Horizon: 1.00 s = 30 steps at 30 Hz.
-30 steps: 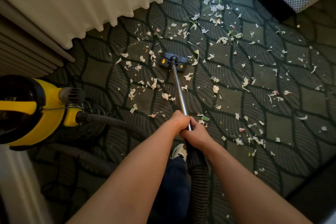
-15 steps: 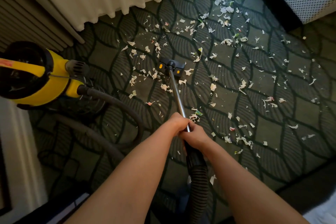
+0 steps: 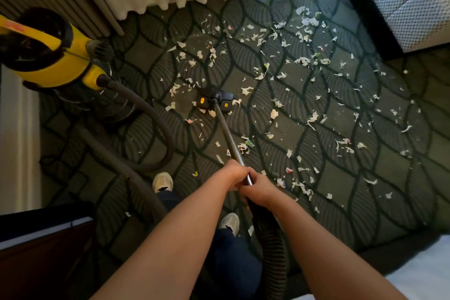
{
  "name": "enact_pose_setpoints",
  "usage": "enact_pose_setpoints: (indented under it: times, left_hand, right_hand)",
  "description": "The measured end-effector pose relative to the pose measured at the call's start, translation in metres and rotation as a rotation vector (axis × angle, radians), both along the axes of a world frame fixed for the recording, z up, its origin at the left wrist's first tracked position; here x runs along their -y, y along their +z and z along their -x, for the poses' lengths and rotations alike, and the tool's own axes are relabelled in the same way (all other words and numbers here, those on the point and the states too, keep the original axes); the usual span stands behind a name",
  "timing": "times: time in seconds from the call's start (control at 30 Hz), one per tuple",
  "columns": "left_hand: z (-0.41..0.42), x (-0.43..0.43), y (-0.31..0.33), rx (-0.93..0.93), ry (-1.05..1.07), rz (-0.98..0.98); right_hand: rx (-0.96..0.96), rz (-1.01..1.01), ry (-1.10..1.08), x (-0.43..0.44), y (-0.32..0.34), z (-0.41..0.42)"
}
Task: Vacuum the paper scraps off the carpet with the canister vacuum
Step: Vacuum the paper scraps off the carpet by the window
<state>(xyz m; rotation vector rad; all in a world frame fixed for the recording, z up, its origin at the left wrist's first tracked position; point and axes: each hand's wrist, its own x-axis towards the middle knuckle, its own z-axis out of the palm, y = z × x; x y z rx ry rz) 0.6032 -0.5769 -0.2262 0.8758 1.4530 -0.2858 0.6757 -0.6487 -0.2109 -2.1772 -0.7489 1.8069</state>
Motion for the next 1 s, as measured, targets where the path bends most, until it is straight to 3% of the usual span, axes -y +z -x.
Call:
enact_pose_setpoints:
  times: [0.23, 0.5, 0.67, 0.8, 1.0]
  left_hand:
    - [-0.018, 0.024, -0.011, -0.031, -0.021, 0.084]
    - [-0.027, 0.037, -0.043, -0.078, -0.049, 0.048]
    - [-0.030, 0.043, -0.080, -0.153, -0.002, 0.056]
    - [-0.030, 0.047, -0.109, -0.169, 0.124, 0.074]
    - [-0.027, 0.029, -0.098, -0.202, 0.037, 0.099]
  right_hand:
    - [0.152, 0.066, 0.153, 0.029, -0.010, -0.016]
    - [0.038, 0.183, -0.026, 0.056, -0.026, -0.019]
    - [-0.149, 0.375, -0.307, 0.074, -0.043, -0.004]
    - [-0.054, 0.300, -0.353, 0.084, -0.055, 0.014]
    - [0.027, 0.280, -0.323, 0.065, -0.030, 0.025]
